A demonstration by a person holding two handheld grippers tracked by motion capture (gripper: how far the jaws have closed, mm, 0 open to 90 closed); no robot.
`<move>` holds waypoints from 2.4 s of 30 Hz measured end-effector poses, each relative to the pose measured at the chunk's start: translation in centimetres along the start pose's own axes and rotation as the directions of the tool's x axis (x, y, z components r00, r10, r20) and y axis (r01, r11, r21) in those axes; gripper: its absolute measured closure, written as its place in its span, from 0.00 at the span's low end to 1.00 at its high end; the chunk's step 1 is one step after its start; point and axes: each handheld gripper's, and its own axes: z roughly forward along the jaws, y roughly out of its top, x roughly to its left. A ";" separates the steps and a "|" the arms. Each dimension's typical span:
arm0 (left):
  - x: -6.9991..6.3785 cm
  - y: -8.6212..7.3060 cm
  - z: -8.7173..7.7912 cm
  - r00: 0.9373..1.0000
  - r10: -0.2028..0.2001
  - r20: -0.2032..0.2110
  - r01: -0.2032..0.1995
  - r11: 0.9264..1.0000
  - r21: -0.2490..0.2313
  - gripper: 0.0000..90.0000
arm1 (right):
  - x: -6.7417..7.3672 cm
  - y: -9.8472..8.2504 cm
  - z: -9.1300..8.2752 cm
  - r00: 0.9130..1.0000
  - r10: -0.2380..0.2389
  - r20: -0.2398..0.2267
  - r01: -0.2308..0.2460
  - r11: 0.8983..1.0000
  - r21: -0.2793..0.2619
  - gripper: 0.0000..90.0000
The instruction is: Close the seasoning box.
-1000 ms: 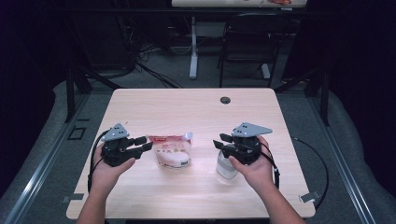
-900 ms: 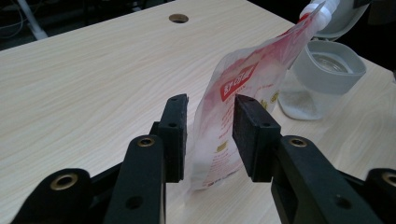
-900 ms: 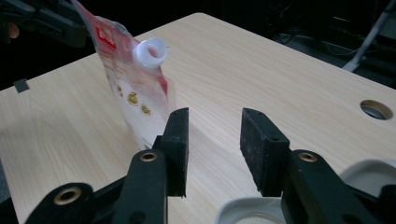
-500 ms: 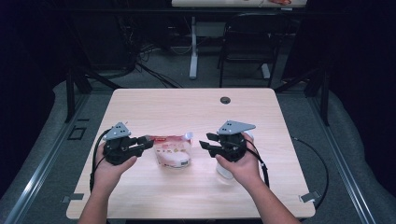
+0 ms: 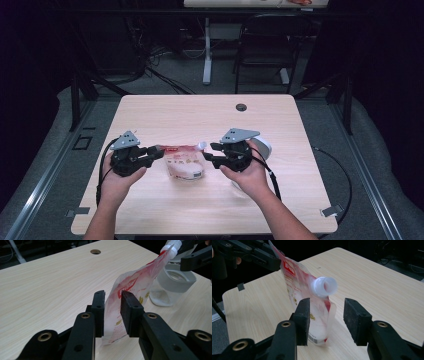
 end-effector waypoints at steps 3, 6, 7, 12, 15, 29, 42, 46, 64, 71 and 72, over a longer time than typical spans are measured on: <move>0.0 0.0 0.0 1.000 -0.003 0.002 0.003 1.000 -0.002 0.82 | 0.2 0.3 0.5 1.000 -0.008 -0.004 0.008 1.000 0.001 0.64; 0.1 0.0 0.0 1.000 -0.002 0.004 0.002 1.000 -0.002 0.83 | 0.4 0.5 1.0 1.000 -0.014 -0.005 0.014 1.000 0.004 0.64; 0.1 0.0 0.0 1.000 -0.001 0.004 0.001 1.000 -0.001 0.83 | 0.4 0.5 1.1 1.000 -0.013 -0.005 0.013 1.000 0.001 0.64; 0.1 -0.1 0.0 1.000 -0.005 0.009 0.005 1.000 -0.004 0.84 | 0.4 0.6 1.5 1.000 -0.012 0.006 0.012 1.000 -0.003 0.68; 0.1 -0.1 -0.1 1.000 -0.012 0.019 0.012 1.000 -0.003 0.87 | 0.3 0.6 1.4 1.000 -0.006 0.004 0.006 1.000 -0.009 0.73; -0.1 0.0 -0.2 1.000 0.007 0.013 -0.007 1.000 0.007 0.94 | 0.3 0.6 1.1 1.000 0.001 -0.018 -0.001 1.000 0.001 0.77; -0.5 0.1 -0.2 0.999 0.025 0.022 -0.025 1.000 0.017 0.98 | 0.6 0.6 0.4 1.000 -0.014 -0.008 0.014 1.000 -0.004 0.78; -0.7 0.2 -0.2 0.999 0.028 0.024 -0.028 1.000 0.014 1.00 | 0.7 0.5 0.2 1.000 -0.014 -0.007 0.014 1.000 -0.007 0.78; -2.0 0.7 0.2 0.997 0.053 0.058 -0.054 0.998 0.013 1.00 | 0.8 -0.6 -1.7 1.000 -0.003 -0.008 0.003 1.000 -0.013 0.78; -2.5 0.8 0.3 0.995 0.058 0.078 -0.059 0.998 0.010 1.00 | 0.9 -0.9 -2.5 1.000 -0.004 -0.005 0.004 1.000 -0.014 0.78; -2.6 0.8 0.3 0.995 0.058 0.081 -0.058 0.998 0.008 1.00 | 0.8 -0.9 -2.6 1.000 -0.005 -0.004 0.005 1.000 -0.015 0.78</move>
